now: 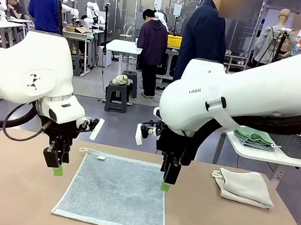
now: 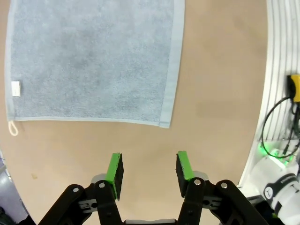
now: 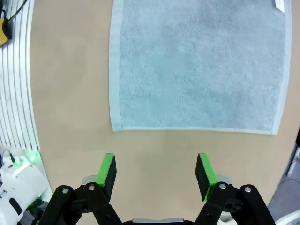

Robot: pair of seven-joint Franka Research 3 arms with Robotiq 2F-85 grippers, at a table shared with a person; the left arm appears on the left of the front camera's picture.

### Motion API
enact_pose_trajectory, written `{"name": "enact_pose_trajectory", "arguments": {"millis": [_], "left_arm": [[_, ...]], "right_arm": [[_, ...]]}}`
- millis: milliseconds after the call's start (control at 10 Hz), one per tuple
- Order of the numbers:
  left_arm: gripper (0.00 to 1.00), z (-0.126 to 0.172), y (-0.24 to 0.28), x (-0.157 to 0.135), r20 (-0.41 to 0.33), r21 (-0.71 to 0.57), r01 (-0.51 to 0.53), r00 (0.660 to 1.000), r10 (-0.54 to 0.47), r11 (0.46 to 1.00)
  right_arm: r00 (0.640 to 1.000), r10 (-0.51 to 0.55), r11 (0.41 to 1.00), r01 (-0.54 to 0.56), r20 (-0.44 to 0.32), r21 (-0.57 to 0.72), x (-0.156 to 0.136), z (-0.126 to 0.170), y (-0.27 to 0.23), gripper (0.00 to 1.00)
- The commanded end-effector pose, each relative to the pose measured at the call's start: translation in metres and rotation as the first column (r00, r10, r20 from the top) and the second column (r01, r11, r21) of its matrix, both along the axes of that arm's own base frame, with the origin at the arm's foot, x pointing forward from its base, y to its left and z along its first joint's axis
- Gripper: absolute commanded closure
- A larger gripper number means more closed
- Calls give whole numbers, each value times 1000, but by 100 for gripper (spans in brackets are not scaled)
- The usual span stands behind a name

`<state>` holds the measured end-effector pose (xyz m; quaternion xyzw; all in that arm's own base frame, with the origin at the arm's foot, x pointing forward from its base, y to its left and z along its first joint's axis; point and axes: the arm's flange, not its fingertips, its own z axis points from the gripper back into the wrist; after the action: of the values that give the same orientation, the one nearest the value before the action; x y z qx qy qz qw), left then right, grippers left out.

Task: Fold the towels and place them in the basket.
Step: When a person lays out a Towel with hook on the table, fold it in half twice.

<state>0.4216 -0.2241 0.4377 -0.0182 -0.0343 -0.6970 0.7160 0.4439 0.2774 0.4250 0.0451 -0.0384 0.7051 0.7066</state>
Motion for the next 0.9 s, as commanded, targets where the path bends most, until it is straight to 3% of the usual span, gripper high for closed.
{"name": "enact_pose_trajectory", "arguments": {"millis": [0,400,800], "left_arm": [[41,-18,4,-18,16,-37,6,1000,-5,999],[41,-59,9,-32,-1,1,49,999,-49,999],[41,-100,10,-32,-4,25,77,997,-77,997]], "right_arm": [[1000,-21,999,20,9,29,-16,-24,1,15],[996,-88,996,88,-15,-7,-44,-68,4,15],[990,-142,988,142,18,-64,-43,-104,8,15]]}}
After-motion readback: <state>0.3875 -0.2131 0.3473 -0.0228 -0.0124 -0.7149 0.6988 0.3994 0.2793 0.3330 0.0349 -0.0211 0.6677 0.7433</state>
